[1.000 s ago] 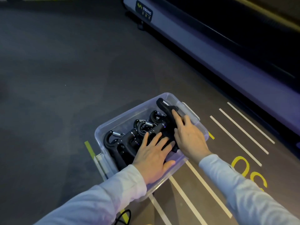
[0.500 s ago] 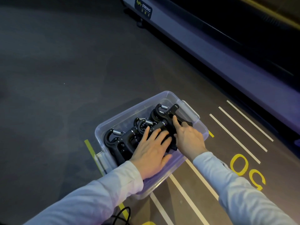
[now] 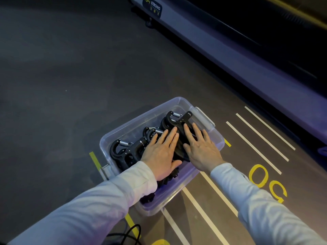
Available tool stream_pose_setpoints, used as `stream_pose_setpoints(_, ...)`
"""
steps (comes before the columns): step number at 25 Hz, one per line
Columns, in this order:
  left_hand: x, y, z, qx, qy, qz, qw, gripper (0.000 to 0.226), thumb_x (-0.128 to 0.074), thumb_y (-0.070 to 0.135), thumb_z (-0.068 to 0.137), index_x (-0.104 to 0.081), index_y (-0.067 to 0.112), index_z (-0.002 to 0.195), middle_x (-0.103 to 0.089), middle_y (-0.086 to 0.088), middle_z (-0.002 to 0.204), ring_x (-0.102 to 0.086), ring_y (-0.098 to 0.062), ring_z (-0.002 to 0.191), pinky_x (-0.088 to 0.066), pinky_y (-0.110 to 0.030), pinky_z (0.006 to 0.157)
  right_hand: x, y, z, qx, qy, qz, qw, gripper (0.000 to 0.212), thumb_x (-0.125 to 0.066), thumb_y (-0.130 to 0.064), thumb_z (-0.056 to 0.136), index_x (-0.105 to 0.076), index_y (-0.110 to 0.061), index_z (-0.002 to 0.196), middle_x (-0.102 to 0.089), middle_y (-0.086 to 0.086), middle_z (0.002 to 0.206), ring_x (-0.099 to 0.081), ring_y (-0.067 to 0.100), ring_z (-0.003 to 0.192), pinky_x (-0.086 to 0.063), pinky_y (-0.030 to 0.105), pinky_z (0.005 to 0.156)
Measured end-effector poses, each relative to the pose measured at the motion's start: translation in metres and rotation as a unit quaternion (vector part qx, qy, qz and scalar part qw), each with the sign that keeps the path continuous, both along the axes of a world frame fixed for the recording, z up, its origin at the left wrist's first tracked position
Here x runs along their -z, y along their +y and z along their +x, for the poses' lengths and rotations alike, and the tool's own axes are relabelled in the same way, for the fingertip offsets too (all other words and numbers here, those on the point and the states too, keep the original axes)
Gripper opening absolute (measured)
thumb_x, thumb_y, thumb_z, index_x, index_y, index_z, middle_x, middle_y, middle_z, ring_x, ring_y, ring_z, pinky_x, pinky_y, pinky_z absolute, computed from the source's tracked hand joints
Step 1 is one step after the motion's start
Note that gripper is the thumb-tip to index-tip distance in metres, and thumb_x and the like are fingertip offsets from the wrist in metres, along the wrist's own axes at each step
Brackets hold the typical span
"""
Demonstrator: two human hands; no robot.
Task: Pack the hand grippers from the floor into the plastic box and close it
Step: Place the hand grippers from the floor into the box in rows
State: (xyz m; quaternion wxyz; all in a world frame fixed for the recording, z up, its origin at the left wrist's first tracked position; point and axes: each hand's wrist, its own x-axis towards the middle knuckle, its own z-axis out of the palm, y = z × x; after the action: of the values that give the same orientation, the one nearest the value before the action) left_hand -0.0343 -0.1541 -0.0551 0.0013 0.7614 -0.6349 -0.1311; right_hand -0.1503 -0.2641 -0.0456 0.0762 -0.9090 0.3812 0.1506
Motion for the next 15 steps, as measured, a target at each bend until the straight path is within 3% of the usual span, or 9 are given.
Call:
stream_pose_setpoints(3, -0.007, -0.002, 0.001, -0.003, 0.010, -0.001, 1.000, 0.074, -0.022, 0.056, 0.094, 0.011, 0.016, 0.146, 0.021, -0.002, 0.153, 0.013, -0.020, 0.142, 0.003, -0.047, 0.116, 0.000, -0.002, 0.001, 0.011, 0.005, 0.017, 1.000, 0.060, -0.023, -0.041, 0.101, 0.013, -0.032, 0.149, 0.012, 0.000, 0.159, 0.003, 0.031, 0.147, -0.012, 0.047, 0.119)
stream_pose_setpoints(6, -0.024, 0.006, 0.018, -0.054, 0.067, -0.127, 0.988, 0.065, -0.025, 0.049, 0.095, 0.001, 0.021, 0.148, 0.013, 0.003, 0.154, 0.008, -0.016, 0.143, 0.004, -0.045, 0.113, -0.015, -0.007, -0.005, 0.003, -0.140, -0.010, 0.990, 0.061, -0.027, -0.036, 0.099, 0.001, -0.024, 0.152, -0.004, 0.003, 0.160, -0.007, 0.026, 0.147, -0.020, 0.045, 0.118)
stream_pose_setpoints(8, -0.036, 0.022, 0.035, -0.123, 0.135, -0.253, 0.950, 0.058, -0.033, 0.041, 0.096, -0.015, 0.020, 0.147, -0.005, 0.004, 0.155, -0.003, -0.014, 0.142, -0.001, -0.041, 0.113, -0.038, -0.004, -0.020, 0.014, -0.266, -0.026, 0.963, 0.060, -0.031, -0.030, 0.096, -0.010, -0.019, 0.152, -0.014, 0.003, 0.158, -0.015, 0.018, 0.145, -0.015, 0.025, 0.118)
stream_pose_setpoints(10, -0.041, 0.047, 0.046, -0.182, 0.178, -0.331, 0.909, 0.055, -0.039, 0.034, 0.092, -0.031, 0.015, 0.143, -0.025, 0.001, 0.150, -0.020, -0.013, 0.139, -0.011, -0.037, 0.113, -0.062, 0.013, -0.049, 0.049, -0.360, -0.012, 0.932, 0.057, -0.033, -0.030, 0.096, -0.020, -0.017, 0.150, -0.028, 0.000, 0.151, -0.027, 0.010, 0.139, -0.015, 0.006, 0.109)
stream_pose_setpoints(12, -0.041, 0.076, 0.040, -0.193, 0.194, -0.351, 0.895, 0.049, -0.043, 0.030, 0.089, -0.044, 0.011, 0.134, -0.041, 0.000, 0.140, -0.034, -0.009, 0.129, -0.023, -0.027, 0.108, -0.080, 0.050, -0.091, 0.070, -0.412, -0.010, 0.909, 0.050, -0.033, -0.033, 0.097, -0.032, -0.018, 0.144, -0.042, -0.004, 0.139, -0.040, 0.002, 0.128, -0.025, 0.005, 0.104)
stream_pose_setpoints(15, -0.034, 0.113, 0.009, -0.126, 0.233, -0.296, 0.918, 0.047, -0.040, 0.041, 0.087, -0.054, 0.016, 0.124, -0.049, 0.005, 0.133, -0.040, -0.005, 0.122, -0.029, -0.022, 0.102, -0.081, 0.125, -0.154, 0.102, -0.411, 0.003, 0.906, 0.038, -0.031, -0.040, 0.096, -0.041, -0.033, 0.132, -0.053, -0.012, 0.124, -0.047, -0.008, 0.115, -0.034, 0.006, 0.095)
